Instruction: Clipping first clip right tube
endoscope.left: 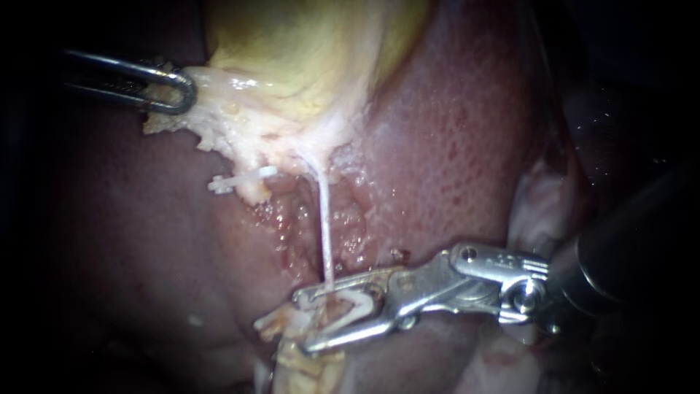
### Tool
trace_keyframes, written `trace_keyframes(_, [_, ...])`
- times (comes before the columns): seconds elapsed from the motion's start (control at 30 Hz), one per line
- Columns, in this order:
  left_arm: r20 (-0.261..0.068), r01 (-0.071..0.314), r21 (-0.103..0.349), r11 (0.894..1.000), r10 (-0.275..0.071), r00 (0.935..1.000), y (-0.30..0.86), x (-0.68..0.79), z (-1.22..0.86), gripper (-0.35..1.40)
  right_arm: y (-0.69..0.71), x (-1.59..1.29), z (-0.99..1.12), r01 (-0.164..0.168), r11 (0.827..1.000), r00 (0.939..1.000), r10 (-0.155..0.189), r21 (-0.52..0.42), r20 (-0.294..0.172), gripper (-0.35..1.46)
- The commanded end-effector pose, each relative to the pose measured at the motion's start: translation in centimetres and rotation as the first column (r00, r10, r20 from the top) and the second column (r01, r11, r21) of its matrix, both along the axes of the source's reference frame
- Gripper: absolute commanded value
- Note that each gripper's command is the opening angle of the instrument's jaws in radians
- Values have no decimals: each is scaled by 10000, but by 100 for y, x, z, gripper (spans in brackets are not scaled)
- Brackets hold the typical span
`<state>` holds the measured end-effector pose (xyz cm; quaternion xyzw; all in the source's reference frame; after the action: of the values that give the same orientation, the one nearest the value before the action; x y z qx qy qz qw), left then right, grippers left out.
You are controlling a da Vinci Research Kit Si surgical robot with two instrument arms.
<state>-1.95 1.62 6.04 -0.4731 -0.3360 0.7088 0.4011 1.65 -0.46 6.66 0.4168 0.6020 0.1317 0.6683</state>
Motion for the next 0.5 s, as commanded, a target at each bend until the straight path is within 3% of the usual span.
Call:
trace_keyframes(0.03, [0,0,0,10000,0,10000,0,0,0,-35,0,-1,0,-27,9999,10000,27,97,52,12])
trace_keyframes(0.13, [0,0,0,10000,0,10000,0,0,0,-35,1,-3,-1,-77,9999,9999,76,149,96,2])
trace_keyframes(0.3, [0,0,1,10000,0,10000,0,0,0,-35,0,-6,-2,-225,9996,9996,222,179,186,-33])
trace_keyframes(0.4, [1,-1,1,10000,1,10000,0,0,0,-35,0,-9,-2,-328,9987,9990,316,378,320,-35])
trace_keyframes(0.5, [0,0,1,10000,0,10000,0,0,0,-35,-1,-11,-2,-657,9973,9968,642,321,474,-35])
